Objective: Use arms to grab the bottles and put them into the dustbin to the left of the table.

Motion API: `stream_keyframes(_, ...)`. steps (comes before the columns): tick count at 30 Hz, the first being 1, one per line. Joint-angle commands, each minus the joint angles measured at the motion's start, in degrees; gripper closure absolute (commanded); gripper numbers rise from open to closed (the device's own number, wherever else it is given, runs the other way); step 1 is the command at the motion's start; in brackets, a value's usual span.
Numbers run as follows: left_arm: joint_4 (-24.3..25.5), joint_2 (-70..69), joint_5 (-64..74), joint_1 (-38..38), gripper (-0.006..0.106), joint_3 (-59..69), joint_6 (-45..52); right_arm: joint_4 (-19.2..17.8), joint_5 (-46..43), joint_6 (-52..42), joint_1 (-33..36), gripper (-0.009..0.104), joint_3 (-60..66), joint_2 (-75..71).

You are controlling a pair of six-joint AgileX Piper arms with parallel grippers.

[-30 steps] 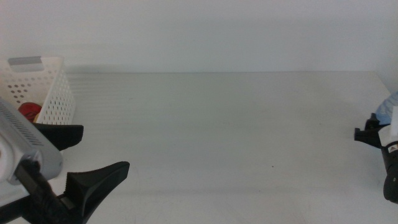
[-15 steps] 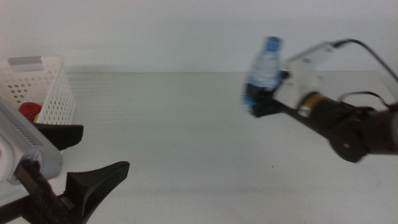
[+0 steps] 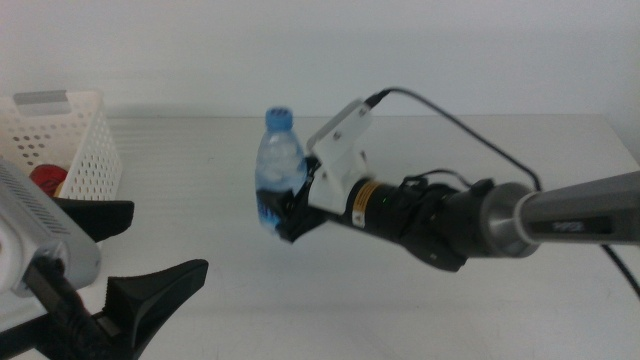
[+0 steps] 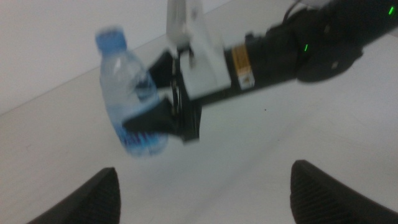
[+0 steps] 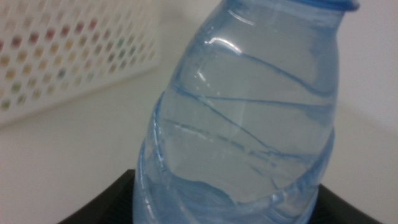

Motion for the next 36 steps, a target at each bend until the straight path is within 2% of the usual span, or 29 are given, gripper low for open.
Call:
stream_keyframes(1,-0.2,0.0,-3.9,-0.2,0.010,-1.4,-0.8,0.8,-6.5,-0.2,0.6,0.095,-2.4,-2.2)
stream_keyframes(8,-0.2,0.0,-3.9,-0.2,0.010,-1.4,-0.8,0.8,-8.0,-0.1,0.9,0.095,-2.3,1.3)
stream_keyframes(12,-0.2,0.0,-3.9,-0.2,0.010,-1.4,-0.8,0.7,-7.7,0.9,0.9,0.088,-2.3,1.7)
stream_keyframes(15,-0.2,0.0,-3.9,-0.2,0.010,-1.4,-0.8,-1.1,-7.5,3.2,0.9,0.072,-2.2,1.7)
stream_keyframes(20,-0.2,0.0,-3.9,-0.2,0.010,-1.4,-0.8,-6.4,-7.5,10.4,0.9,0.028,-1.6,1.0)
stream_keyframes(22,-0.2,0.0,-3.9,-0.2,0.010,-1.4,-0.8,-10.0,-5.8,12.7,0.9,0.012,-1.6,0.3)
stream_keyframes(25,-0.2,0.0,-3.9,-0.2,0.010,-1.4,-0.8,-16.0,-0.4,16.6,0.9,0.000,-1.6,-2.3)
stream_keyframes(29,-0.2,0.0,-3.9,-0.2,0.010,-1.4,-0.8,-24.6,7.8,26.1,0.9,0.000,-1.6,-7.5)
stream_keyframes(31,-0.2,0.0,-3.9,-0.2,0.010,-1.4,-0.8,-30.8,10.7,33.3,0.9,0.002,-1.0,-11.2)
stream_keyframes(36,-0.2,0.0,-3.9,-0.2,0.010,-1.4,-0.8,-44.1,12.9,46.8,0.2,0.010,3.9,-22.7)
